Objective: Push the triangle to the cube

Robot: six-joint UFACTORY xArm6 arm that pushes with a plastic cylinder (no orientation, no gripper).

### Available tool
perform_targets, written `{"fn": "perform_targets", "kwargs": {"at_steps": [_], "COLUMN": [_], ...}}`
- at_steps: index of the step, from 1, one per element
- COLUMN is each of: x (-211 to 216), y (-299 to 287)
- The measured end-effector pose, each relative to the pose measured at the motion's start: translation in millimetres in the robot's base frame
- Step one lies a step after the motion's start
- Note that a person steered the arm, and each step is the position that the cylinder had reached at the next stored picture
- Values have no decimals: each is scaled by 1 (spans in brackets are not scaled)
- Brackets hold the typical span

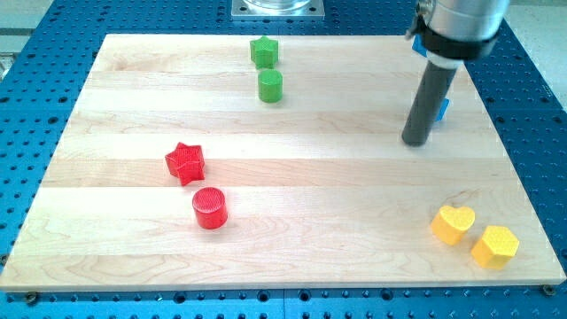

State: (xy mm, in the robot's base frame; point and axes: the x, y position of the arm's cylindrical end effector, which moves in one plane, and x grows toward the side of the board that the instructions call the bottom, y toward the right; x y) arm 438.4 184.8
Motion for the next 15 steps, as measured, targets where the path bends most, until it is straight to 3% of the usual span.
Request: {"fn": "perform_targets", "kwargs": {"at_steps": [1, 2, 3, 4, 6, 7, 8, 10, 11, 12, 13, 14, 15], "x": [-9, -48, -6, 3, -82, -75, -21, -101, -53, -67, -115, -121, -72], "y": [43, 46, 45, 51, 49, 45, 45, 33, 33, 17, 8, -24, -46]}}
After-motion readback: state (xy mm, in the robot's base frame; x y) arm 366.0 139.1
